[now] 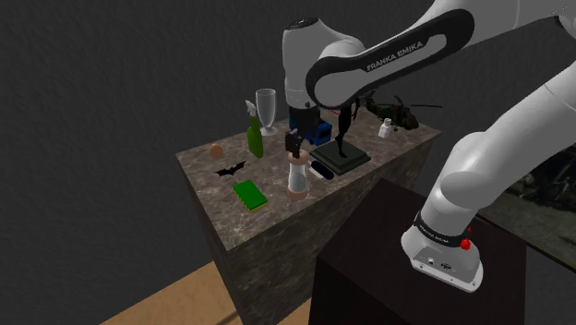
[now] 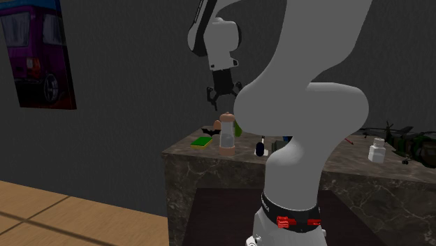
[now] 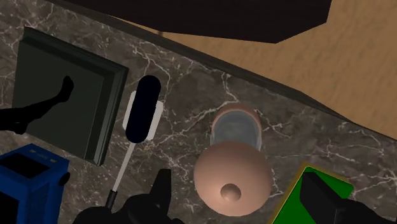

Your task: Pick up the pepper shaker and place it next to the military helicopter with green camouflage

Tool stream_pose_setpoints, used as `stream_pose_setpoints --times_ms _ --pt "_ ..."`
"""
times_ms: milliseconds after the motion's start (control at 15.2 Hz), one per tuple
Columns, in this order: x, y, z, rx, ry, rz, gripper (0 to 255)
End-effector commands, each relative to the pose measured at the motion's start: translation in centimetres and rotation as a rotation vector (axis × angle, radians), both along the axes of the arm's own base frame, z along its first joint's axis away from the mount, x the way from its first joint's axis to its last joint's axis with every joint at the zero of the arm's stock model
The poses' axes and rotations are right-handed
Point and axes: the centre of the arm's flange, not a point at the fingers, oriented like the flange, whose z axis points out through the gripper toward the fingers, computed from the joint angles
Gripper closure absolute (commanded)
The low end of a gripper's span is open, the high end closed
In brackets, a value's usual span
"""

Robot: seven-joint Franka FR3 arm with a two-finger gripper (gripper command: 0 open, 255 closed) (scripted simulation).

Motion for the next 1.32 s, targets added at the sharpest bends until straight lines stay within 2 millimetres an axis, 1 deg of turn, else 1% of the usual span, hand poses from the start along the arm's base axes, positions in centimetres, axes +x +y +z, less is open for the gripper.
stream_pose_setpoints --times_ms 0,462,924,990,1254 --pt "0.4 0.4 -1.2 -0.004 0.005 -0.006 0" --pt "0.5 -0.2 -4.7 -0.004 0.005 -0.006 0" --pt "0.5 -0.2 -4.7 -0.004 0.005 -0.006 0" --pt "0.5 -0.2 -4.7 -0.004 0.005 -0.006 255" --pt "0.5 -0.2 -4.7 -0.004 0.005 -0.006 255"
